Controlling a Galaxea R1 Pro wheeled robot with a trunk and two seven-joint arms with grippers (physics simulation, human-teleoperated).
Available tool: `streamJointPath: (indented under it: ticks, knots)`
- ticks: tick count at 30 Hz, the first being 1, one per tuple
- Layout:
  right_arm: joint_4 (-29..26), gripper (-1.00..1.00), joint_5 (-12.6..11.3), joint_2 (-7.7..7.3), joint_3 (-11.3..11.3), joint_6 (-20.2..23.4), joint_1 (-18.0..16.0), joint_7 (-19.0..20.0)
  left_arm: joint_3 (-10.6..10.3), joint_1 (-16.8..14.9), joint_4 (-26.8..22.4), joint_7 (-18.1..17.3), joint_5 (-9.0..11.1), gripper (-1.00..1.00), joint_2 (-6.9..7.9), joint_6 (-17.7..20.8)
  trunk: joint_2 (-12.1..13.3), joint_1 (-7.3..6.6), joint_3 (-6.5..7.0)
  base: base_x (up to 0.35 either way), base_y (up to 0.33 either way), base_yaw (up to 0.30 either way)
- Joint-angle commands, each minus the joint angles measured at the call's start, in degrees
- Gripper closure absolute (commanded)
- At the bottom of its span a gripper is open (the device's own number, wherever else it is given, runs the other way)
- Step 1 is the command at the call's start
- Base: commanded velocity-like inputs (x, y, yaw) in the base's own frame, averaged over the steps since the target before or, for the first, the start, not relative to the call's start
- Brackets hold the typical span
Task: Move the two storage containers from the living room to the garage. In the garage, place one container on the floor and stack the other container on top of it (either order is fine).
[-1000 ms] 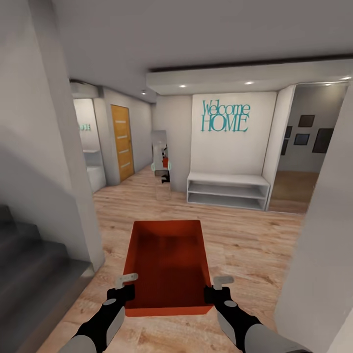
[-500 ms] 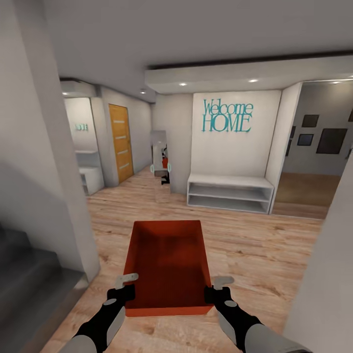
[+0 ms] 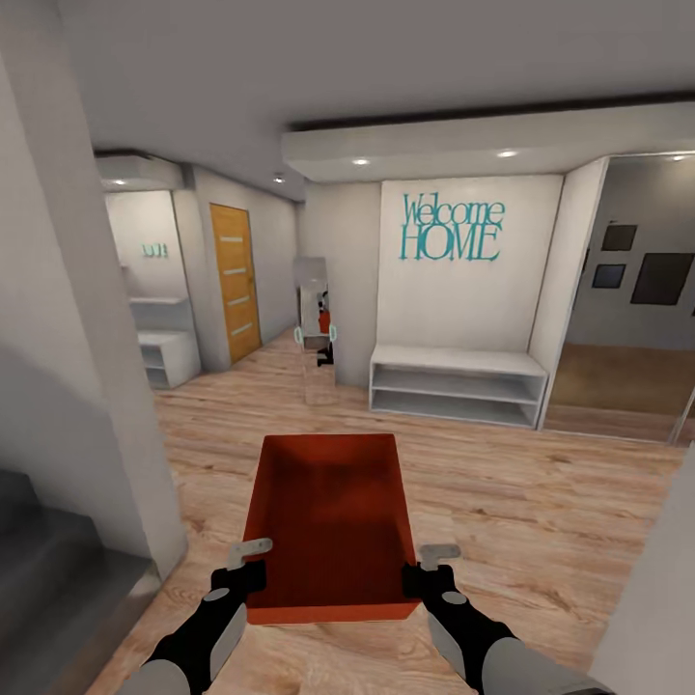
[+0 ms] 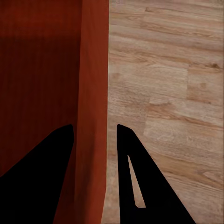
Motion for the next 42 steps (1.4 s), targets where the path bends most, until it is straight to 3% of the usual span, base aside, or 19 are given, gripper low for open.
streamJointPath:
  ticks: [1,42]
  knots:
    - [0.2,1.00,-0.5,-0.50,-0.5,-0.2,0.0,-0.5,0.9,0.0,-0.3,0.3,-0.4,1.00,1.30,0.1,0.0,0.05,-0.02,0.321,0.000,0.000]
    - [0.2,1.00,-0.5,-0.50,-0.5,-0.1,0.0,-0.5,0.9,-0.1,-0.3,0.3,-0.4,1.00,1.30,0.1,0.0,0.05,-0.02,0.321,0.000,0.000]
